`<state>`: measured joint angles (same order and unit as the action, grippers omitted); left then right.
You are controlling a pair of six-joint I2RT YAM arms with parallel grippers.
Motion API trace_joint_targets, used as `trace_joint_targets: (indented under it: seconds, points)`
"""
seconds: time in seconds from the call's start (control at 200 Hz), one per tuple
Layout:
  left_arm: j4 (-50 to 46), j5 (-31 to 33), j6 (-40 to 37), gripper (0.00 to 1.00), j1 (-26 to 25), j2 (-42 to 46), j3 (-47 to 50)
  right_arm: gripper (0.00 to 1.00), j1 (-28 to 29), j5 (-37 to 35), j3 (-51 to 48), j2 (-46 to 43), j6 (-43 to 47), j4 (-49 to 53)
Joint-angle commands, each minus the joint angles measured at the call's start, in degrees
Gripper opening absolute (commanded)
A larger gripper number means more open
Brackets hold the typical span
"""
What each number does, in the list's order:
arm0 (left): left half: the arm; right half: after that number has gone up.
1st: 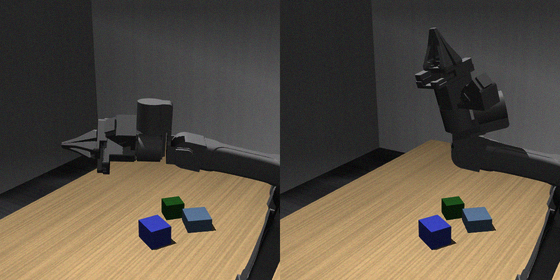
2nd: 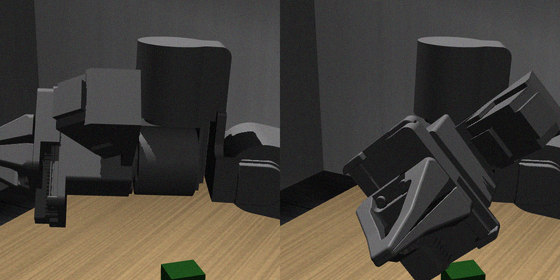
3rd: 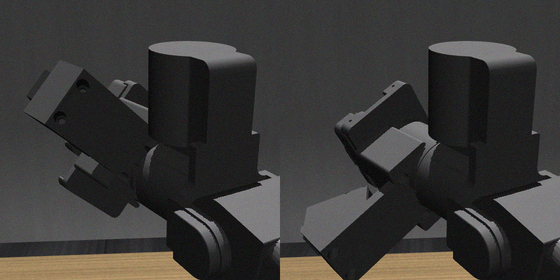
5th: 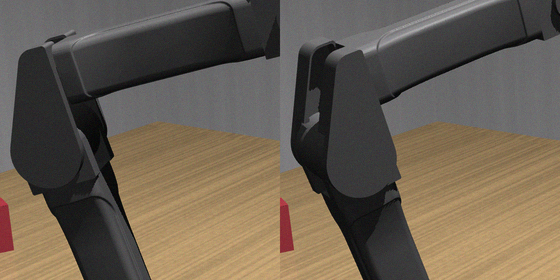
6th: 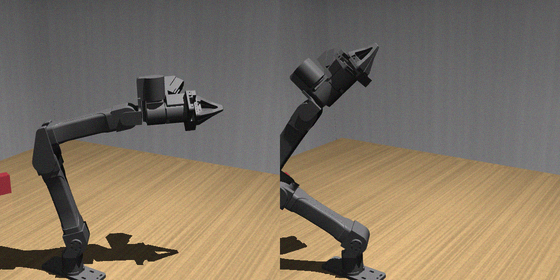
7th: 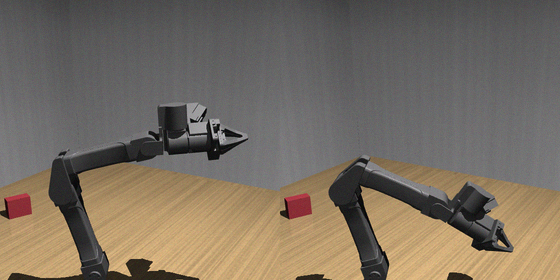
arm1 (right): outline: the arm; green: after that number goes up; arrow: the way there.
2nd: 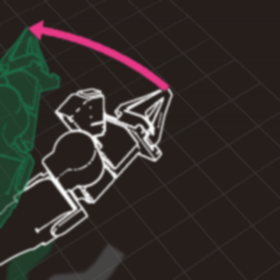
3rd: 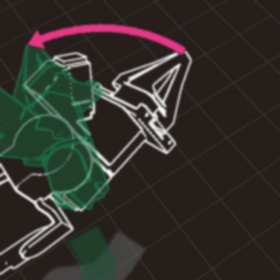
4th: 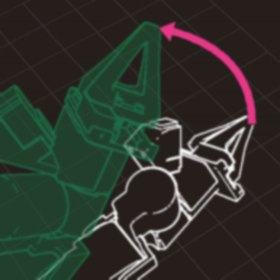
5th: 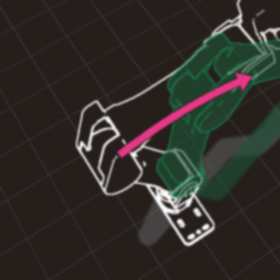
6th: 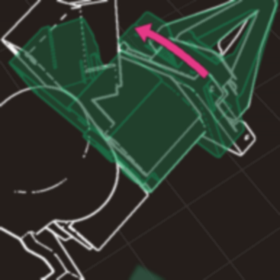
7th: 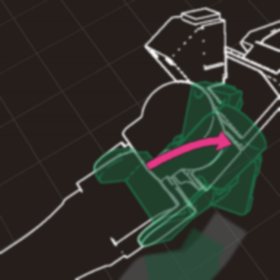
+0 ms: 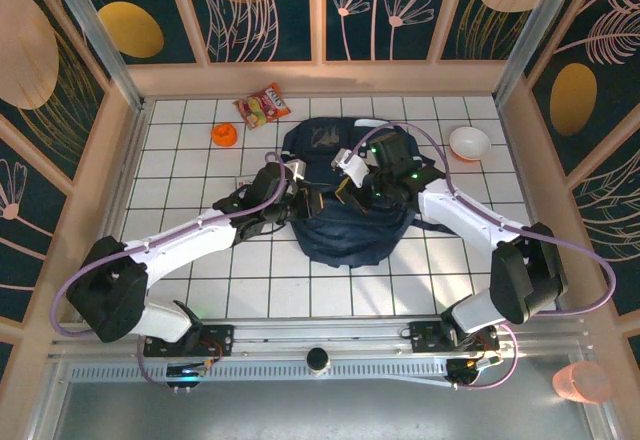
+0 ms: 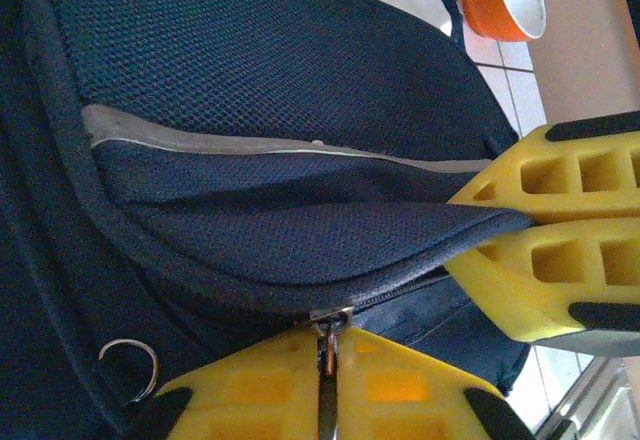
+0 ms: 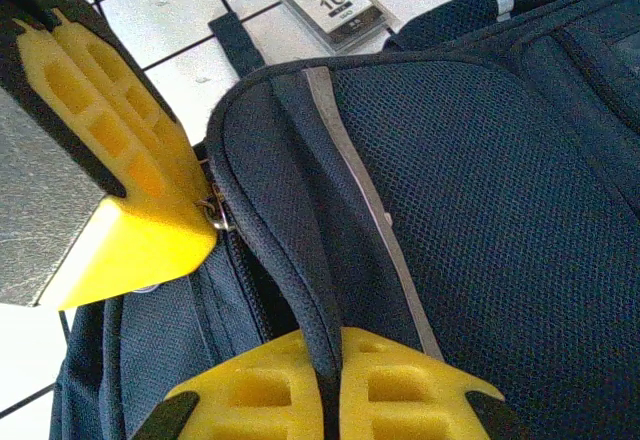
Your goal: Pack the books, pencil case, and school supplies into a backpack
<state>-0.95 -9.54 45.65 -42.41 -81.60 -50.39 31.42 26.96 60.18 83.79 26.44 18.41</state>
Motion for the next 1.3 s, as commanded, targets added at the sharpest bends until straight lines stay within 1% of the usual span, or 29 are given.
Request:
trace_joint_targets:
  seconds: [0.0,0.06,0.16,0.28,0.365,0.616,0.811,0.891,1.011,1.111,1.171,1.211,1.296]
  points:
    - [-3.6,4.9,-2.5,0.00,0.1,-0.5,-1.3,0.00,-2.0,3.3,3.5,-1.8,-0.7,-0.8]
    - [-3.9,5.8,-3.0,0.00,0.9,0.0,-0.4,0.00,-2.5,4.7,3.5,-2.8,0.6,0.1]
    - [-3.4,5.3,-3.7,0.00,3.5,1.2,1.1,0.00,-3.6,7.2,3.5,-4.7,3.4,2.0]
    - [-3.6,5.3,-6.3,0.00,6.5,2.0,1.6,0.00,-4.9,10.6,3.7,-6.5,7.7,4.7]
    - [-4.5,5.1,-8.8,0.00,7.9,1.9,0.7,0.00,-5.9,11.8,4.3,-6.9,9.8,6.9]
    - [-5.6,8.0,-16.1,0.00,9.9,0.9,-0.8,0.00,-8.2,16.9,7.3,-6.2,15.9,12.7]
    - [-4.4,11.3,-21.6,0.00,11.4,-2.5,-2.3,0.00,-9.4,21.3,10.6,-5.5,20.8,18.6]
    - [-3.0,12.1,-23.5,0.03,11.6,-3.9,-2.9,0.00,-9.8,22.0,11.6,-5.1,21.7,19.8]
    - [-0.7,13.3,-25.5,0.04,11.6,-5.9,-3.8,0.00,-10.1,22.3,12.5,-4.4,21.7,20.2]
    - [0.2,14.3,-25.7,0.09,11.8,-7.5,-4.8,0.00,-10.4,22.2,12.7,-4.1,21.4,19.8]
    - [0.6,13.7,-24.9,0.12,12.2,-8.0,-5.0,0.00,-10.7,21.0,12.7,-4.0,20.3,19.0]
    - [0.8,12.8,-23.9,0.16,12.4,-7.9,-5.0,0.00,-10.8,19.7,12.6,-3.9,19.3,18.3]
    - [0.8,11.6,-20.3,0.30,13.1,-6.8,-5.0,0.00,-11.0,17.7,12.1,-4.0,17.6,17.1]
